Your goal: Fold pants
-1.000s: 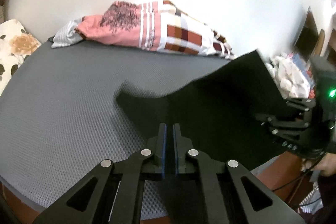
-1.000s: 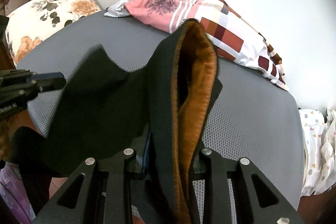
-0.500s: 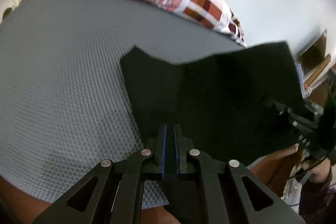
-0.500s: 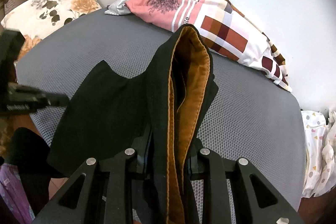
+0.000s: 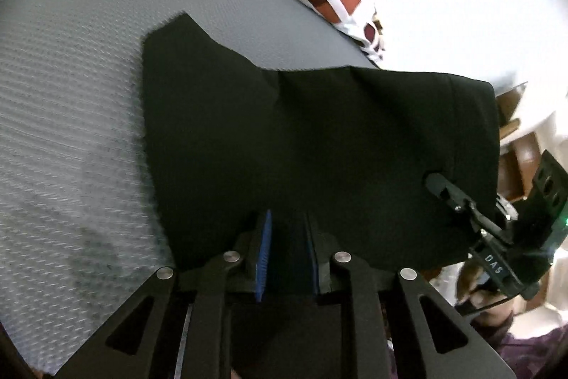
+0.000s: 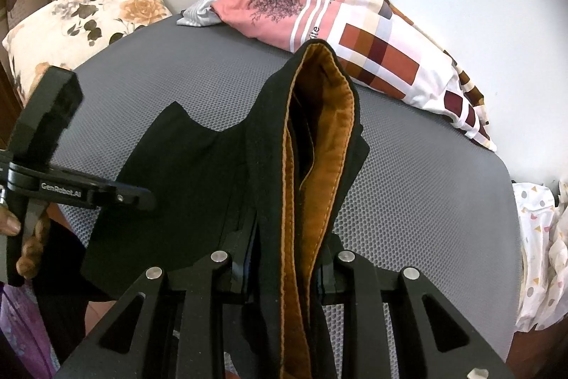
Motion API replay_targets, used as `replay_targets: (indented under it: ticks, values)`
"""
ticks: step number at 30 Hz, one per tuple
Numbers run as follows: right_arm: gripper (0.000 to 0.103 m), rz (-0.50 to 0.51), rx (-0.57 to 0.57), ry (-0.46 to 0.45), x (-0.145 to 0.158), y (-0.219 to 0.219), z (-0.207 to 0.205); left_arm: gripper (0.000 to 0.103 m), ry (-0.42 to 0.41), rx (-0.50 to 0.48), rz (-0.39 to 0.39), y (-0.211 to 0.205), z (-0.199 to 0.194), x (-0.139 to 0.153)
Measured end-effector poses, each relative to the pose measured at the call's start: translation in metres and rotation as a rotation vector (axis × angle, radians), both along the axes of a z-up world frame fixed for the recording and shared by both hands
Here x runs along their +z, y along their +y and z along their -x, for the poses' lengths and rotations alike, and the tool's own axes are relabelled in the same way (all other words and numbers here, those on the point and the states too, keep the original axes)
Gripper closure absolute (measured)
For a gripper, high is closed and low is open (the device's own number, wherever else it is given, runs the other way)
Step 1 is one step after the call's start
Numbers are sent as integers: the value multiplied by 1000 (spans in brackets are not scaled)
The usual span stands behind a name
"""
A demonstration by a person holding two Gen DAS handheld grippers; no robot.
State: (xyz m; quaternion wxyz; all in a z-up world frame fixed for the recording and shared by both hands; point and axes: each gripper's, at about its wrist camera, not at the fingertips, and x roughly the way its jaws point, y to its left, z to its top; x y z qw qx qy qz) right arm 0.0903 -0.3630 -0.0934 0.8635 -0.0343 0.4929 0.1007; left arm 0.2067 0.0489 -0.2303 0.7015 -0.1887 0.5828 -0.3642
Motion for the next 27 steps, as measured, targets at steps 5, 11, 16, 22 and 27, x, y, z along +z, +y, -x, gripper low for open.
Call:
replay_targets:
  ticks: [5,11,16,22,27]
  values:
    - [81,-4,-2,2,-1,0,1,98,-86,-2,-51,-2,1,4]
    - [81,-41,-20,24,-7,-9,3,100,-144,-59,-89,-4,19,14]
    - [81,-51,-23,28,-9,-11,4,79,-163,5,-76,26,14,42]
    - [81,-63,-26,32,-11,-12,3,50,-115,121,-106,74,-21,30]
    - [81,-75,-34,48,-14,-15,3,45,-51,123,-72,92,-26,6]
